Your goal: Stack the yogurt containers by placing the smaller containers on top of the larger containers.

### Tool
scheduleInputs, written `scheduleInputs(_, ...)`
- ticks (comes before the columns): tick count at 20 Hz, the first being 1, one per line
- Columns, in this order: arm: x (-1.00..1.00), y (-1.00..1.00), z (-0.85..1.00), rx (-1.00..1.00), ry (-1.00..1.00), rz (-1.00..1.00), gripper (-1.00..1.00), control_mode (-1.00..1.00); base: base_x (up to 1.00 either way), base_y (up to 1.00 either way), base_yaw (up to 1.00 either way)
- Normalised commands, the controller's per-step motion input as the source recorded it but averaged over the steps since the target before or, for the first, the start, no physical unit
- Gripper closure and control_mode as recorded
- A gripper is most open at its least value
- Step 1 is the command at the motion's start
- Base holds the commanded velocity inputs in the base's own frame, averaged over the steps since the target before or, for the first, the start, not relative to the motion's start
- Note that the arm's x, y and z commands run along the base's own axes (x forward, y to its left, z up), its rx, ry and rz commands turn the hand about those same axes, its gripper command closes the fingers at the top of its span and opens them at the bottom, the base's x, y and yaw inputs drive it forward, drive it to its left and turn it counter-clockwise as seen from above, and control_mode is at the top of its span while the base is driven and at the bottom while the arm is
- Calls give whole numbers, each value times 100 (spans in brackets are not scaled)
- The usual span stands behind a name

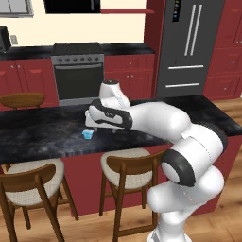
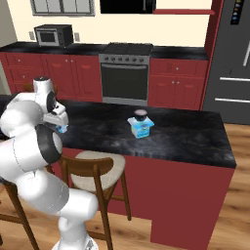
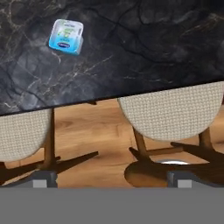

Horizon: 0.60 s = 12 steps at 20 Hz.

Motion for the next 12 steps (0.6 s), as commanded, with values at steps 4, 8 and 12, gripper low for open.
scheduleInputs(4, 38, 26, -25, 0, 0, 2, -100, -100, 0, 0, 0)
scheduleInputs(8, 45, 18, -20, 0, 0, 1, -100, -100, 0, 0, 0)
scheduleInputs(12, 49, 11, -17, 0, 0, 0, -100, -100, 0, 0, 0)
